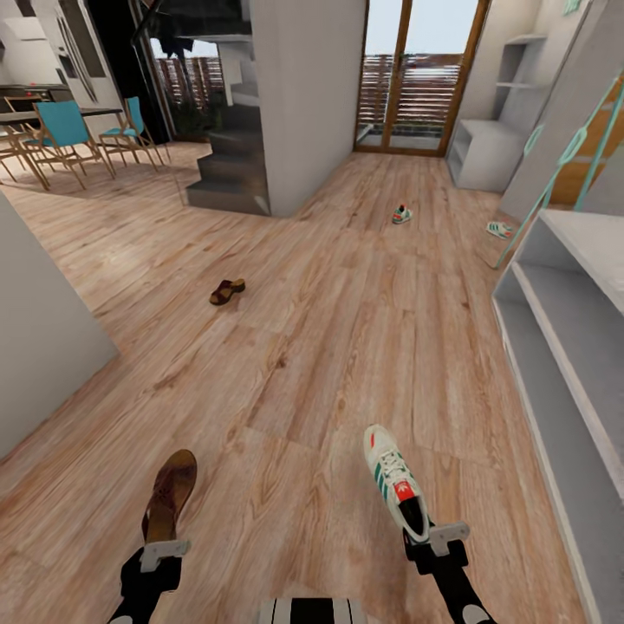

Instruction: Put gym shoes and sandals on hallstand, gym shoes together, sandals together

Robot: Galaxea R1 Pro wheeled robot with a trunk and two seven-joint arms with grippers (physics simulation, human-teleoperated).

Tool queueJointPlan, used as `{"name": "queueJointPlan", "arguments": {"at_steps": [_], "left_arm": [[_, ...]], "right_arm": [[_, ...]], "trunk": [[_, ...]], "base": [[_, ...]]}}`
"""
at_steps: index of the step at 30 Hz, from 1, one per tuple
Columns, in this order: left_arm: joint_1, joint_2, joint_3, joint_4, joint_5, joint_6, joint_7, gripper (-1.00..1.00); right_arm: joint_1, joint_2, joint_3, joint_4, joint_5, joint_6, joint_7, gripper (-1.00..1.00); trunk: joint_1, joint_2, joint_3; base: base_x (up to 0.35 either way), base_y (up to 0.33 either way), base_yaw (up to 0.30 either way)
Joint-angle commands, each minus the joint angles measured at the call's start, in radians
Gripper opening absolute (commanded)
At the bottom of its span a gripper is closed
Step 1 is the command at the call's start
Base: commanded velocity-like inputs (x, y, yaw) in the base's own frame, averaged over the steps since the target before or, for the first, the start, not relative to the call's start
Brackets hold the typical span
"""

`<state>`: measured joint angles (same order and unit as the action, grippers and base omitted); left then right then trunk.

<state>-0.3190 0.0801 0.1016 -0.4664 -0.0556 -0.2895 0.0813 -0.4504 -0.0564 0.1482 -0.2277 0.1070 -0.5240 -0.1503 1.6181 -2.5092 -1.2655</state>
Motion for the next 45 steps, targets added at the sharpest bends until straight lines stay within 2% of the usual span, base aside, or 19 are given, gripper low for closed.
{"name": "queueJointPlan", "arguments": {"at_steps": [1,6,7,9,11,13,17,28,40,45], "left_arm": [[0.0,-0.001,0.002,0.002,-0.008,-0.004,0.003,-1.0],[0.009,-0.001,0.001,0.014,-0.008,-0.012,0.003,-1.0],[0.041,-0.002,0.0,0.016,-0.006,-0.031,0.003,-1.0],[0.061,-0.005,-0.001,0.018,-0.005,-0.053,0.003,-1.0],[0.068,-0.008,-0.002,0.026,-0.004,-0.062,0.003,-1.0],[0.07,-0.012,-0.002,0.059,-0.003,-0.1,0.003,-1.0],[0.07,-0.013,-0.002,0.067,-0.003,-0.123,0.003,-1.0],[0.07,-0.013,-0.001,0.068,-0.001,-0.13,0.003,-1.0],[0.07,-0.014,-0.001,0.069,-0.001,-0.131,0.003,-1.0],[0.07,-0.014,-0.001,0.069,-0.001,-0.131,0.003,-1.0]], "right_arm": [[-0.001,0.001,0.005,0.002,0.009,-0.002,-0.013,-1.0],[-0.001,-0.015,-0.002,0.005,-0.004,-0.007,-0.024,-1.0],[0.002,-0.024,-0.009,0.012,-0.059,-0.008,-0.024,-1.0],[0.011,-0.037,-0.01,0.061,-0.096,-0.016,-0.021,-1.0],[0.015,-0.036,-0.009,0.091,-0.106,-0.058,-0.019,-1.0],[0.017,-0.034,-0.008,0.105,-0.109,-0.079,-0.019,-1.0],[0.018,-0.034,-0.009,0.108,-0.107,-0.081,-0.018,-1.0],[0.019,-0.027,-0.008,0.11,-0.107,-0.082,-0.018,-1.0],[0.02,-0.025,-0.007,0.11,-0.107,-0.082,-0.018,-1.0],[0.02,-0.025,-0.007,0.11,-0.107,-0.082,-0.018,-1.0]], "trunk": [[-0.001,0.0,0.005],[-0.003,0.001,0.031],[-0.003,0.001,0.036],[-0.004,0.002,0.047],[-0.005,0.002,0.057],[-0.006,0.003,0.068],[-0.008,0.004,0.089],[-0.013,0.006,0.146],[-0.018,0.009,0.193],[-0.037,0.044,0.209]], "base": [[0.0,0.0,-0.165],[0.0,0.0,-0.165],[0.0,0.0,-0.165],[0.0,0.0,-0.172],[0.0,0.0,-0.183],[0.0,0.0,-0.187],[0.0,0.0,-0.187],[0.0,0.0,-0.179],[0.0,0.0,-0.013],[0.0,0.0,0.0]]}}
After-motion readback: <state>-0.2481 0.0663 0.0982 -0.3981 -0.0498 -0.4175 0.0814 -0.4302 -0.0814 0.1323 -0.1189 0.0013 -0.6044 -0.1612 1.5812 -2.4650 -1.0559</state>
